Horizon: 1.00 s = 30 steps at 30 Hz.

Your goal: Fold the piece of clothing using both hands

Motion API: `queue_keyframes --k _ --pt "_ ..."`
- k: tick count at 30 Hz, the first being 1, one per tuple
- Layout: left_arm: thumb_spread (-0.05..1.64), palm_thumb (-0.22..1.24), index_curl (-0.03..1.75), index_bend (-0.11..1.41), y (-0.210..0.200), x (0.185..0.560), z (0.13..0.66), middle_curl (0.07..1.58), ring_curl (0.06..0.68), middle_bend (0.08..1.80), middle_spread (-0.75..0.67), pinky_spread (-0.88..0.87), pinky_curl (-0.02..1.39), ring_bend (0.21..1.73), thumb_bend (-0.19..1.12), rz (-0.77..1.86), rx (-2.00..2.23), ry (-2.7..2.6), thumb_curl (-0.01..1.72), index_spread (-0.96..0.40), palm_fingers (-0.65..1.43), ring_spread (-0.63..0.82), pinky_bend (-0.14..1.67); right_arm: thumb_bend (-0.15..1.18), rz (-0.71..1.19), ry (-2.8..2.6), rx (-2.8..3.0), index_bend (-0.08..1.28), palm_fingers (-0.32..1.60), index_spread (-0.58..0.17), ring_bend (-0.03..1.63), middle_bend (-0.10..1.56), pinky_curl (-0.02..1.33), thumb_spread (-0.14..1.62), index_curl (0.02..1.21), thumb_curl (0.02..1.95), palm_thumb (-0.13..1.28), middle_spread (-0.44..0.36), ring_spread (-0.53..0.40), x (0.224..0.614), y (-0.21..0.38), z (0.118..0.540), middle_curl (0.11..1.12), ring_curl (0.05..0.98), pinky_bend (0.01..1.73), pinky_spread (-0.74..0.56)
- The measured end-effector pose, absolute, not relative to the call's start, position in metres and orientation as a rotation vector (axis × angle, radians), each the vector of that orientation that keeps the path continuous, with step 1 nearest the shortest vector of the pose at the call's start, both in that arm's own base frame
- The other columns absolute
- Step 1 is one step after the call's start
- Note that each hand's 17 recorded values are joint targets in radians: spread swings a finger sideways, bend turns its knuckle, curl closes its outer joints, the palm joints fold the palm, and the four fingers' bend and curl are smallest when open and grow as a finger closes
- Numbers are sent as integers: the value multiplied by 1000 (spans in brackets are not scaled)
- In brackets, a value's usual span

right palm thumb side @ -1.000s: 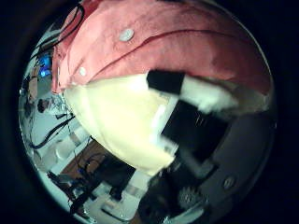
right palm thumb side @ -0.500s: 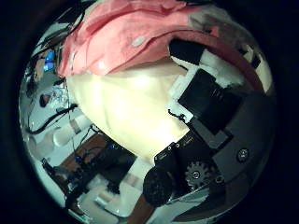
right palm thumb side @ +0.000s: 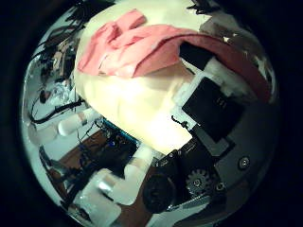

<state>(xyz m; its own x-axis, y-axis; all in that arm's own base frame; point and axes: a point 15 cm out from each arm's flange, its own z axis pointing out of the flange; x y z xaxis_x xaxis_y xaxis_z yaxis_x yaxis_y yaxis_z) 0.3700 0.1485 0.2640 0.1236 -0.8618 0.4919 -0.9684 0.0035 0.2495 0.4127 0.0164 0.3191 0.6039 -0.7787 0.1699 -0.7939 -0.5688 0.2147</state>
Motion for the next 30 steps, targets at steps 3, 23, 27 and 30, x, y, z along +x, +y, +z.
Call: queue_keyframes --k 3,23,27,30 --pt "1262 456 273 153 162 360 267 341 228 252 309 544 314 493 -13 288 1904 -1752 302 106 70 474 228 178 166 -1140 2636 1044 1054 -255 1363 1356 952 948 897 783 1220 -120 -230 412 68 332 782 725 1176 -251" --pt "1258 451 274 153 177 283 246 345 220 262 300 545 314 492 -14 226 1947 -1733 305 107 76 474 219 126 538 -486 2934 1030 1048 -250 1342 1352 1120 993 922 947 1156 -119 -234 428 402 308 777 767 1063 -255" --pt "1258 451 274 152 187 271 244 347 218 269 297 544 315 487 -14 239 1952 -1724 305 105 81 470 218 90 493 -512 3048 1017 1050 -252 1325 1347 1126 1009 927 953 1108 -119 -233 429 431 301 777 765 1046 -264" --pt "1258 450 273 151 188 270 245 349 219 274 291 541 315 489 -14 238 1955 -1720 306 107 83 466 216 5 426 -584 3083 981 1007 -265 1308 1278 1097 1026 933 905 1008 -129 -236 436 429 296 767 749 1042 -289"
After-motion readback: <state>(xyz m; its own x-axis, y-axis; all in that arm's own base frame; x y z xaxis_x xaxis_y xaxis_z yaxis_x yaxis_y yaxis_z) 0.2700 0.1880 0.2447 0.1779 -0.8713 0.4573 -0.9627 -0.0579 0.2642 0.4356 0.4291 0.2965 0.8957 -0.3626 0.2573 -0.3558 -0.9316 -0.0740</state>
